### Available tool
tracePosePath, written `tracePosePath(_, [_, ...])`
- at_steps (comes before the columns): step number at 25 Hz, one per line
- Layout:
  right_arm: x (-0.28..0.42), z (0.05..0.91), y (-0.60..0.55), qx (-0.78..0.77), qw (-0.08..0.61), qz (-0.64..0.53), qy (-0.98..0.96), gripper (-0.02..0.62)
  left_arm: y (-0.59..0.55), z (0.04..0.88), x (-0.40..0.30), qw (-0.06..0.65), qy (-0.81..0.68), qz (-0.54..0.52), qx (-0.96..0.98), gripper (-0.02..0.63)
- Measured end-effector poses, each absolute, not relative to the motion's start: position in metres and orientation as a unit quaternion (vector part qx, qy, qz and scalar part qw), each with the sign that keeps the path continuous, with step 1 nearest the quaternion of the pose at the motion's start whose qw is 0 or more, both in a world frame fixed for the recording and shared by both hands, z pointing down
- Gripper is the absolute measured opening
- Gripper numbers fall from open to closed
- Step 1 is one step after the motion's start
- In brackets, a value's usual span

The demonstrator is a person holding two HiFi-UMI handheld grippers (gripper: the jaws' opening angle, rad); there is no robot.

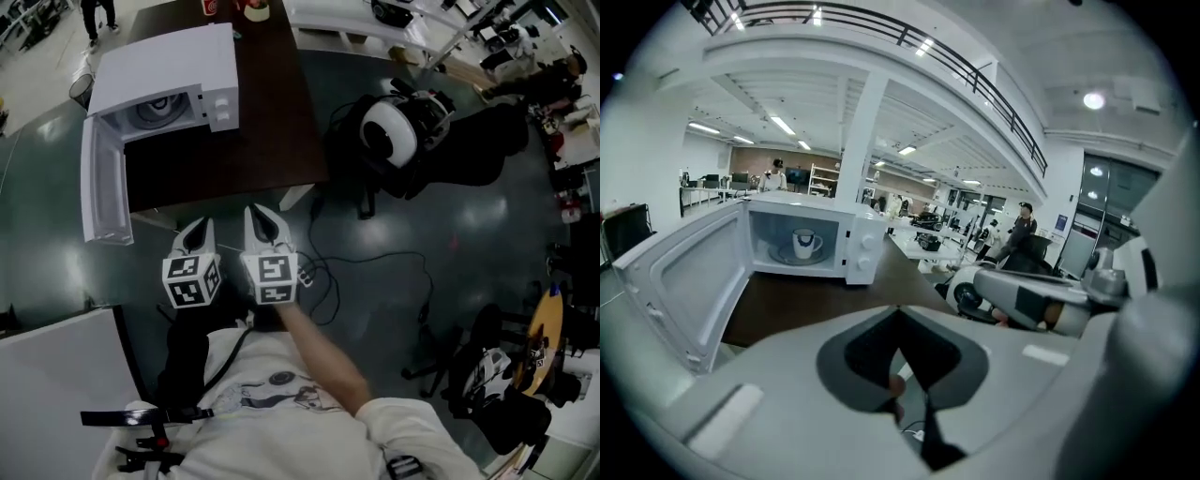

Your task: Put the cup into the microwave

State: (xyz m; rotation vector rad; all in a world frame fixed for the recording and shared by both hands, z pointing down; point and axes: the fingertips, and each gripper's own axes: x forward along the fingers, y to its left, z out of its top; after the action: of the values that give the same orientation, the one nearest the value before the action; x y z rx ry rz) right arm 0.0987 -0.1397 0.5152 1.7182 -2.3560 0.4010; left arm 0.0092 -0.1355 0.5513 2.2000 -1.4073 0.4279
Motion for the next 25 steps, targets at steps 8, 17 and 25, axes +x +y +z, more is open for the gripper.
tracePosePath(8, [0.106,0.490,-0.099,0.583,0.065,0.158,-0.794,0.001,-0.101,0.526,0.004,0.230,-0.524,0.151,0.806,-0.003])
tracePosePath(17, [0.090,0.479,-0.062,0.578,0.060,0.156,-0.799,0.002,-0.055,0.523,-0.014,0.227,-0.529,0.143,0.805,-0.003])
tracePosePath(25, [0.057,0.473,-0.005,0.579,0.063,0.137,-0.801,0.002,0.008,0.529,-0.051,0.232,-0.533,0.131,0.803,-0.003])
